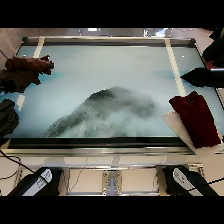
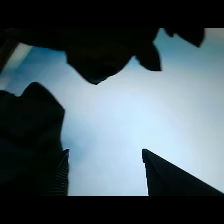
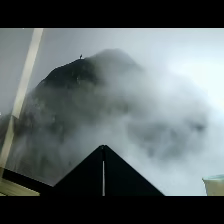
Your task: Fold the shirts.
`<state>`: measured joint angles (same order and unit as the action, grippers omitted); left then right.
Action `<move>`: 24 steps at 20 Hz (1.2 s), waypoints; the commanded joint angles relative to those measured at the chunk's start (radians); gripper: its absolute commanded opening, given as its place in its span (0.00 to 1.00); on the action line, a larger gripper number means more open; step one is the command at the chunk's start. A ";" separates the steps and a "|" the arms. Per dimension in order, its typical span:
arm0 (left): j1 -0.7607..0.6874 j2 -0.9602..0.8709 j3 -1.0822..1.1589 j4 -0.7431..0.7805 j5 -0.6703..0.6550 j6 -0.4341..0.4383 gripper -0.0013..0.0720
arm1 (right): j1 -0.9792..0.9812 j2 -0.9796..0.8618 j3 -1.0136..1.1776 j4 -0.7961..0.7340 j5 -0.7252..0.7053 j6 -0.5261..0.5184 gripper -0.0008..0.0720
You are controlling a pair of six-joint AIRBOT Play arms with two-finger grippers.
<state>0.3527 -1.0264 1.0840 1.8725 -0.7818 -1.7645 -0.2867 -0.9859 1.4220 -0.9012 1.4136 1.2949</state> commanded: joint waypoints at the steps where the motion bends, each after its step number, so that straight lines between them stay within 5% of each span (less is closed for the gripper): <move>1: 0.254 -0.117 0.000 0.065 -0.008 -0.098 0.76 | 0.001 0.000 0.001 -0.001 -0.005 0.001 0.03; 6: 0.455 -0.291 0.000 -0.160 -0.010 -0.029 0.85 | 0.001 0.000 0.001 0.002 -0.043 0.006 0.03; 12: 0.466 -0.435 0.029 -0.117 -0.014 -0.024 0.92 | 0.001 0.000 0.001 0.008 -0.045 0.032 0.03; 21: 0.466 -0.496 0.053 -0.084 0.123 -0.027 0.90 | 0.001 0.000 0.001 0.008 -0.046 0.058 0.03; 22: 0.466 -0.510 0.053 -0.085 0.119 -0.027 0.79 | 0.001 0.000 0.001 0.008 -0.047 0.058 0.03; 24: 0.465 -0.532 0.053 -0.085 0.100 -0.021 0.06 | 0.001 0.000 0.001 0.009 -0.049 0.061 0.03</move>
<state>0.8173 -1.5311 1.1358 1.7855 -0.6815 -1.7912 -0.2867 -0.9859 1.4220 -0.8936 1.3678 1.3502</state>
